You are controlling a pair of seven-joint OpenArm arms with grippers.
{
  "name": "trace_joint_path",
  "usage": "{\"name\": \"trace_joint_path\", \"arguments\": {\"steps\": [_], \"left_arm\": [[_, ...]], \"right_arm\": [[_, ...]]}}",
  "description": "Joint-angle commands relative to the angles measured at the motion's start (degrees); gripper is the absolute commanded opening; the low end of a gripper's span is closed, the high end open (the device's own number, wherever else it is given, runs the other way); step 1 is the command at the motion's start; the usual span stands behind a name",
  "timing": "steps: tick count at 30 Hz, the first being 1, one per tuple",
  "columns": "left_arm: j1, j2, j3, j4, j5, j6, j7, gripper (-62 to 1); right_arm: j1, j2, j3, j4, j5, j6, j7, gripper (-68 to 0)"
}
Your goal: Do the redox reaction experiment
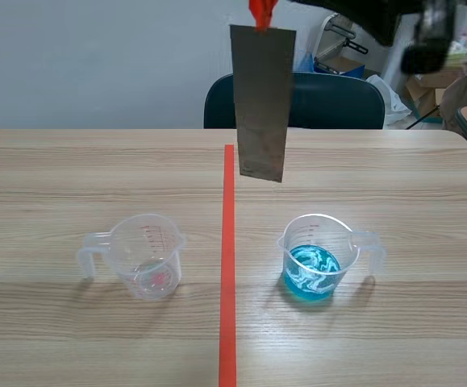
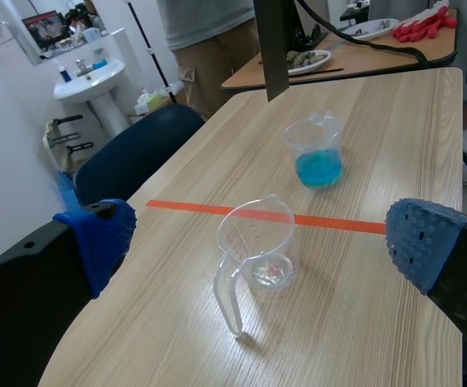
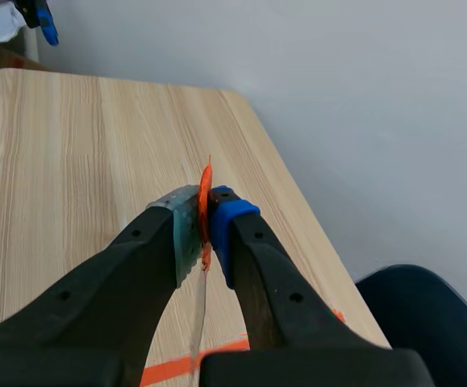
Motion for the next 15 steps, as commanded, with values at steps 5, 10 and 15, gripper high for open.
{"name": "trace_joint_path", "arguments": {"steps": [5,10,15], "left_arm": [[-0.2,0.3,-0.5,0.6,-0.6,-0.1,-2.8,1.4],[-0.2,0.3,-0.5,0.6,-0.6,-0.1,-2.8,1.4],[-0.2,0.3,-0.5,0.6,-0.6,-0.1,-2.8,1.4]], "right_arm": [[6.2,-5.2,-6.4,0.1,-2.0,-1.7,-1.8,-66.5],[10.9,-10.5,-12.1,-3.9,-2.3,-1.7,-3.8,-66.5],[14.9,-15.5,-16.5,-8.7,-2.4,-1.7,-4.8,-66.5]]}}
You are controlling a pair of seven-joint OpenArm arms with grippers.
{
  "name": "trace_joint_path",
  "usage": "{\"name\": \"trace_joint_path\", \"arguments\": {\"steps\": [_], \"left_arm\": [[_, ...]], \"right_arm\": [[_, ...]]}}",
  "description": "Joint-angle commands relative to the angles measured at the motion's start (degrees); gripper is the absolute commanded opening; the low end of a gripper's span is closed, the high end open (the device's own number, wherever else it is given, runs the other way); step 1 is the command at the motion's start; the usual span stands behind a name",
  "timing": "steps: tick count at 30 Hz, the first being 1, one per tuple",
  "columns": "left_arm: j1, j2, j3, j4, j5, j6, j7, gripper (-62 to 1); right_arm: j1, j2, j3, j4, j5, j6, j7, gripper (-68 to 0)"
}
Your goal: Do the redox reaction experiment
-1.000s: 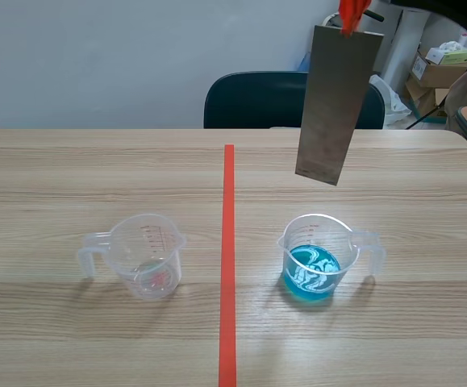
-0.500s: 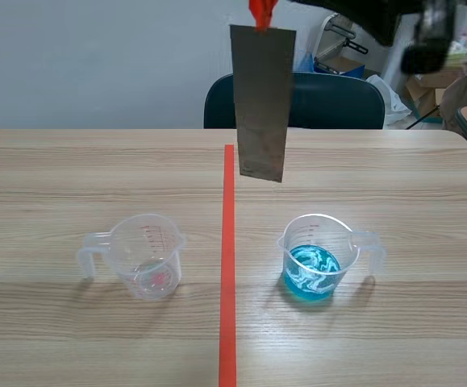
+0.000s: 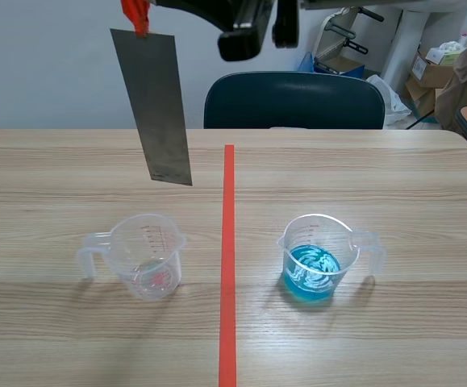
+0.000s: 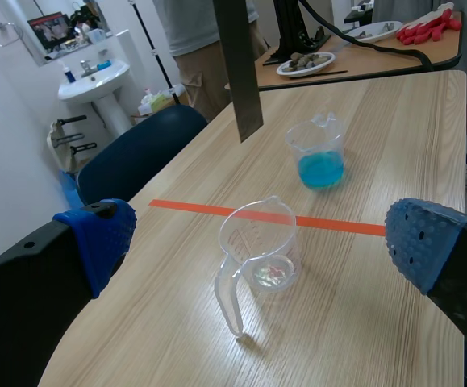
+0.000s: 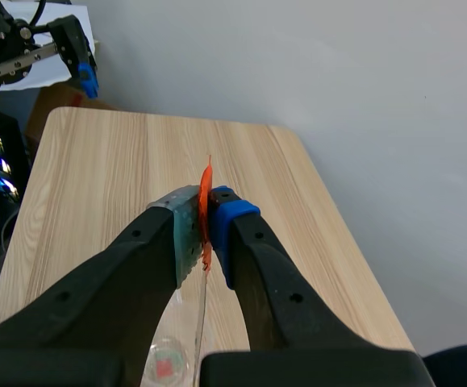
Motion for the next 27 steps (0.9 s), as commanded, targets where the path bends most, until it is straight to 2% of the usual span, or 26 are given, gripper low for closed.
{"name": "trace_joint_path", "arguments": {"steps": [1,8,15,21,27], "left_arm": [[-0.2,0.1,-0.5,0.6,-0.6,-0.1,-2.9,1.4],[-0.2,0.1,-0.5,0.6,-0.3,-0.1,-2.9,1.4],[-0.2,0.1,-0.5,0.6,0.7,-0.1,-2.9,1.4],[-0.3,0.2,-0.5,0.6,0.7,-0.1,-2.9,1.4],[-0.3,0.2,-0.5,0.6,0.7,-0.1,-2.9,1.4]], "right_arm": [[2.0,-1.3,-0.6,-0.5,0.1,0.0,0.5,-66.5],[4.6,-7.5,-5.2,-5.8,-2.0,0.0,-0.9,-66.5],[4.7,-12.2,-7.1,-8.6,-5.4,0.0,-2.1,-66.5],[4.7,-14.6,-8.3,-9.2,-6.6,0.0,-3.0,-66.5],[4.7,-14.7,-8.7,-9.2,-6.6,0.0,-3.1,-66.5]]}}
